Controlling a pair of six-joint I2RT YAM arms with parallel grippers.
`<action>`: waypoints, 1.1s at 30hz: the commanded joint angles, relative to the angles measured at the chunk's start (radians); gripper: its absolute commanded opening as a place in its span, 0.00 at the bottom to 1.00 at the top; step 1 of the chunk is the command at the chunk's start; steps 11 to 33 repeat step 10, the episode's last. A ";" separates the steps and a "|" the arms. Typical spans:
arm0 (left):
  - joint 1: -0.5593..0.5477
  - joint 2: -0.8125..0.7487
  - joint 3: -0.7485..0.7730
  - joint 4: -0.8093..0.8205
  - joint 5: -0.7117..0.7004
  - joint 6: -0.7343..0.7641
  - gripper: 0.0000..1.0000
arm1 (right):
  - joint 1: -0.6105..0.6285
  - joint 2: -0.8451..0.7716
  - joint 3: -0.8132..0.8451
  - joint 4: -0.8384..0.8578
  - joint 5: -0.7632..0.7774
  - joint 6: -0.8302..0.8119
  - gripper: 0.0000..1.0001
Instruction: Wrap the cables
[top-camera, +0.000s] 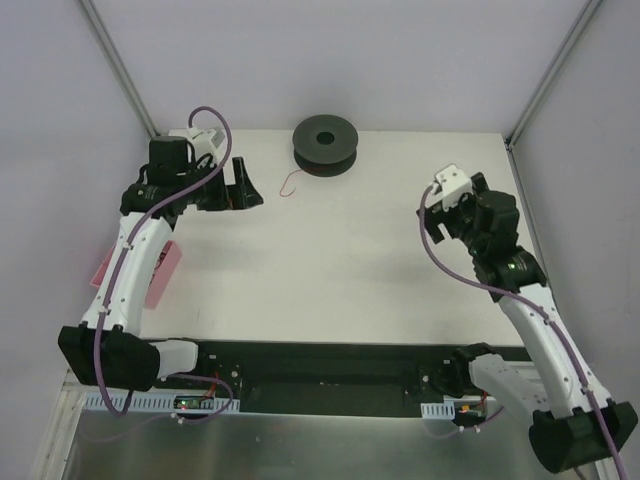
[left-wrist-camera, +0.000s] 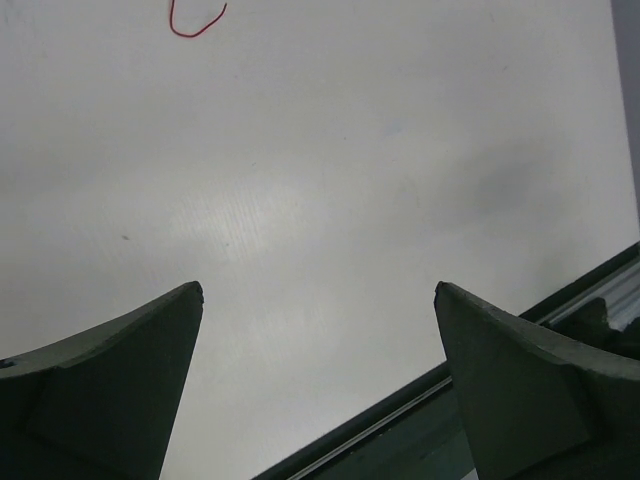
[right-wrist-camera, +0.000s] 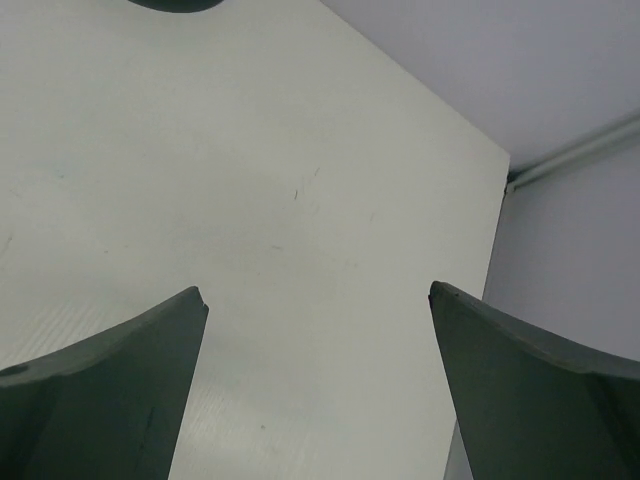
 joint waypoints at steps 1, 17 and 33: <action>-0.003 -0.102 -0.051 -0.082 -0.116 0.164 0.99 | -0.095 -0.173 -0.020 -0.214 -0.073 0.234 0.96; -0.007 -0.223 -0.159 -0.082 -0.209 0.267 0.99 | -0.193 -0.474 -0.141 -0.332 -0.089 0.357 0.96; -0.007 -0.223 -0.159 -0.082 -0.209 0.267 0.99 | -0.193 -0.474 -0.141 -0.332 -0.089 0.357 0.96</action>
